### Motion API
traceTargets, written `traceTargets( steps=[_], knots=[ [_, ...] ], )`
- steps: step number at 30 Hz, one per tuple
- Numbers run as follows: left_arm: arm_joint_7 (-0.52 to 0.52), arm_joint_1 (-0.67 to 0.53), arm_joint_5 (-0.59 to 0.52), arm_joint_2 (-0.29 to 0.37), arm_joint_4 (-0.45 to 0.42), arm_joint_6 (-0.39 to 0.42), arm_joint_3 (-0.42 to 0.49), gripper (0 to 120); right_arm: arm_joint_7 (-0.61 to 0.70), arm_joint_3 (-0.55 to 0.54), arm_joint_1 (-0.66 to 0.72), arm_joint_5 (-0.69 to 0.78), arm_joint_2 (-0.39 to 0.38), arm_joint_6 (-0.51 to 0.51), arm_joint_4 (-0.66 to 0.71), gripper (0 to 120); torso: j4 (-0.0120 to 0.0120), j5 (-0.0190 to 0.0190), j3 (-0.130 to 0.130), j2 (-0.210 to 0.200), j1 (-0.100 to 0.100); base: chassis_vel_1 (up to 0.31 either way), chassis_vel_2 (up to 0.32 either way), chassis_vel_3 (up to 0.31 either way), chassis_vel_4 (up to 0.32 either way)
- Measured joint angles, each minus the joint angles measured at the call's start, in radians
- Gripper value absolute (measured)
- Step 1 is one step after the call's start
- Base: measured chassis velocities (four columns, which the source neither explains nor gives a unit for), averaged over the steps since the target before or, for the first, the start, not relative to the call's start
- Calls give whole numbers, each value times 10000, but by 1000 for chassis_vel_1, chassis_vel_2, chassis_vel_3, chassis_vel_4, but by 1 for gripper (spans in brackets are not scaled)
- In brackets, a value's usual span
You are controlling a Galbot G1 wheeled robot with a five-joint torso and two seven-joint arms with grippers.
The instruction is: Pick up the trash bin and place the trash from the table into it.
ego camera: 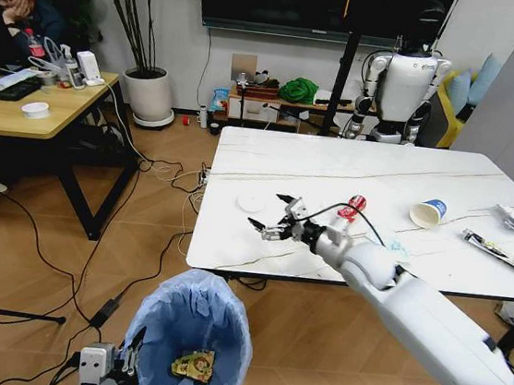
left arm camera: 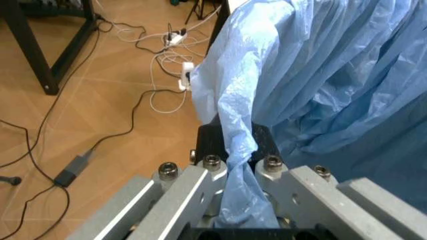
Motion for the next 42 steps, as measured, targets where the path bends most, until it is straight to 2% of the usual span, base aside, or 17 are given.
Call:
traceTargets(
  steps=[19, 31, 42],
  knots=[
    [12, -123, -63, -198, 30, -7, -90, 0, -639, -1626, 2428, -50, 1463, -81, -2986, 100, 0, 0, -1, 0, 0, 0, 0, 0, 0],
    [12, -140, -74, -301, 29, -8, -88, 0, -1114, -2180, 2795, 686, 2270, -115, -4439, 100, 0, 1, -1, 0, -1, 0, 0, 0, 0],
    [10, -135, -56, -335, 28, -29, -45, 0, -1367, -2265, 2887, 739, 2587, -203, -5223, 100, 0, 1, -1, 1, -2, 0, 0, 0, 0]
  ],
)
